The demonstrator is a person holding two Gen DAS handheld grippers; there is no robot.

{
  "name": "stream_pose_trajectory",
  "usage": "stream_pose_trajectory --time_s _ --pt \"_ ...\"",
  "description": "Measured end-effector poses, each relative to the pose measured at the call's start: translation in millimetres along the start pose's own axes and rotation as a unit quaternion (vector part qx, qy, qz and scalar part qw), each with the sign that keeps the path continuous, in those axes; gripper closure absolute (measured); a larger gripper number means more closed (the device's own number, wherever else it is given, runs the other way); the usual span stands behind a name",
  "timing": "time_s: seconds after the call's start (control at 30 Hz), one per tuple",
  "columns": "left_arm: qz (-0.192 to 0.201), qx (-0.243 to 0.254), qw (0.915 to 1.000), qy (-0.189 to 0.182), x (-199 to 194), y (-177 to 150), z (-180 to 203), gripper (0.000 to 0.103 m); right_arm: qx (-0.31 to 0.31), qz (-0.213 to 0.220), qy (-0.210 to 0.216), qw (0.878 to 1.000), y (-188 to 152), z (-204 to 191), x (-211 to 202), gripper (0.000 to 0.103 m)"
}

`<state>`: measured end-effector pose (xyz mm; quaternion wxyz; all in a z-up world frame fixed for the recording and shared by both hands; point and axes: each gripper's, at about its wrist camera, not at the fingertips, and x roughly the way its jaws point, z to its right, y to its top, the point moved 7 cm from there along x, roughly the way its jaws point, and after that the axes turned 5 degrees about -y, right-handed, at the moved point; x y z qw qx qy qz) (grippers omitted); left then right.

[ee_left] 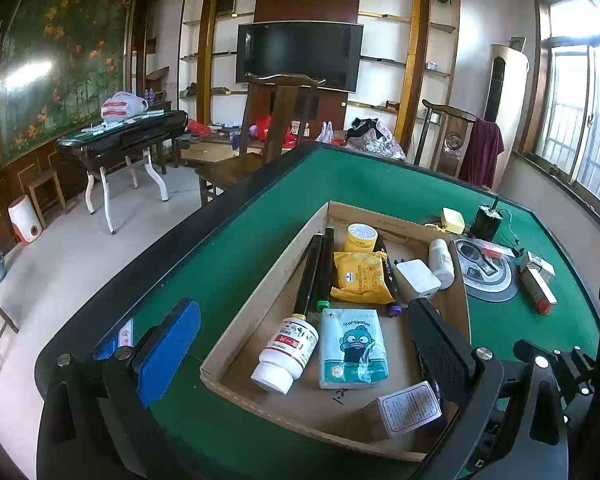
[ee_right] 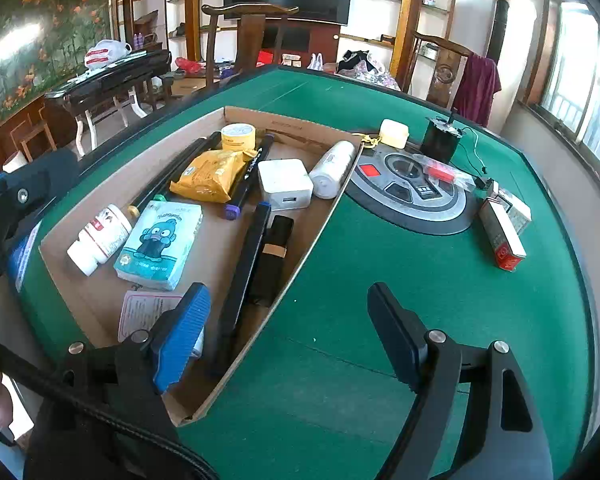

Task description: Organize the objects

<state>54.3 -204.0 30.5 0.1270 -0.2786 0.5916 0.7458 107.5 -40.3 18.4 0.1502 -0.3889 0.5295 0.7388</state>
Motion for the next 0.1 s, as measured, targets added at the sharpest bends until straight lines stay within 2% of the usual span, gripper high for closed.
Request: stream_pose_trajectory --time_s 0.1 --pt "-0.008 -0.002 1.0000 -0.004 2.6 -1.6 1.5 0.001 -0.001 -0.003 0.001 1.000 -1.3 -1.0 1.9 0.022"
